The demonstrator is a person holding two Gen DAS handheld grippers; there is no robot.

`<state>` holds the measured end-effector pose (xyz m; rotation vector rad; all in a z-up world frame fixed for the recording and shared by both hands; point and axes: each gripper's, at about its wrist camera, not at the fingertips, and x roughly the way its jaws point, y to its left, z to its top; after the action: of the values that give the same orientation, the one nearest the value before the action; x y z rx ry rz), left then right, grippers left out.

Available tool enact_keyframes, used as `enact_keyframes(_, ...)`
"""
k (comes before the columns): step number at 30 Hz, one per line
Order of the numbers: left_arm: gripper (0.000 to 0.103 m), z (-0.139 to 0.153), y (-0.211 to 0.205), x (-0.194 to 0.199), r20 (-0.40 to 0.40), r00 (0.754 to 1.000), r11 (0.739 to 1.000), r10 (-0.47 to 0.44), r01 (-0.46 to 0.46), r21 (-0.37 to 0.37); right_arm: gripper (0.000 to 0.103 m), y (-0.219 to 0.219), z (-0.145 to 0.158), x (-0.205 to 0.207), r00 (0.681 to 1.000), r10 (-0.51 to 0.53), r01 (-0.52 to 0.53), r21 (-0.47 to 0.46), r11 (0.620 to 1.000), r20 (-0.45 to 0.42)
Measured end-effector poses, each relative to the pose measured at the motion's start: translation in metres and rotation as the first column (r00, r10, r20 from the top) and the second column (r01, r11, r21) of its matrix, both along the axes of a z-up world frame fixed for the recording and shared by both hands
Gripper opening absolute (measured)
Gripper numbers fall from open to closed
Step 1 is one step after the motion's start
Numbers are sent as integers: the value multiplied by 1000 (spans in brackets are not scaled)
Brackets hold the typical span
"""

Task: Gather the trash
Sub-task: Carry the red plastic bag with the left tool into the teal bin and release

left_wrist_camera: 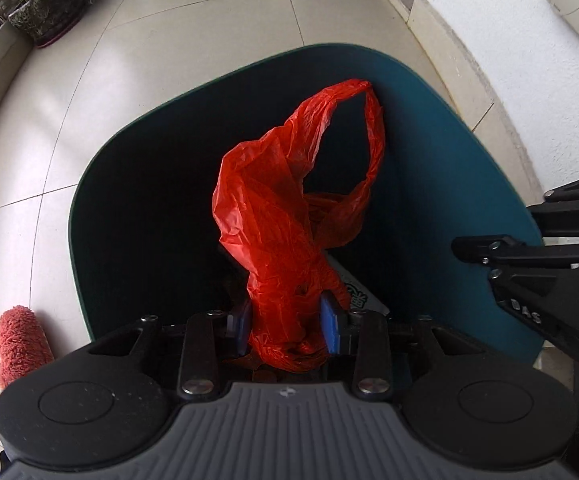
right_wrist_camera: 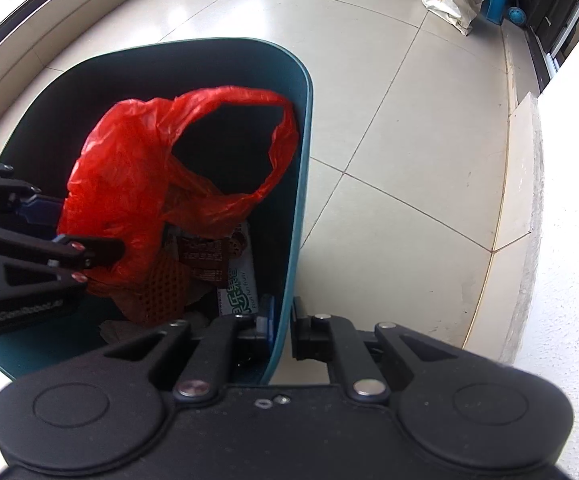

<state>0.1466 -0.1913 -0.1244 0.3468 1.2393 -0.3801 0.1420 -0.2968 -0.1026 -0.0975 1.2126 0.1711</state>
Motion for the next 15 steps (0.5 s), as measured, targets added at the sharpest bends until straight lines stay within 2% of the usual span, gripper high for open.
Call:
enact_keyframes(6, 36, -23, -3, 8, -74, 997, 1000, 11, -10, 13, 7, -3, 1, 0, 1000, -1, 1, 9, 1000, 0)
enact_keyframes(10, 39, -24, 1, 14, -107, 994, 999, 10, -13, -31, 7, -4, 2, 0, 1000, -2, 2, 10, 1000, -1)
enact_keyframes(12, 48, -21, 5, 17, -100, 995, 999, 14, -19, -48, 7, -4, 1, 0, 1000, -2, 2, 11, 1000, -2)
enact_keyframes(13, 60, -19, 6, 17, -95, 995, 998, 17, -23, -55, 7, -4, 2, 0, 1000, -2, 2, 11, 1000, -2)
enact_keyframes(14, 66, -17, 6, 17, -85, 996, 997, 20, -26, -70, 7, -4, 2, 0, 1000, -2, 2, 11, 1000, -2)
enact_keyframes(15, 66, -15, 7, 16, -78, 997, 996, 20, -27, -86, 7, -4, 2, 0, 1000, -2, 2, 12, 1000, -2)
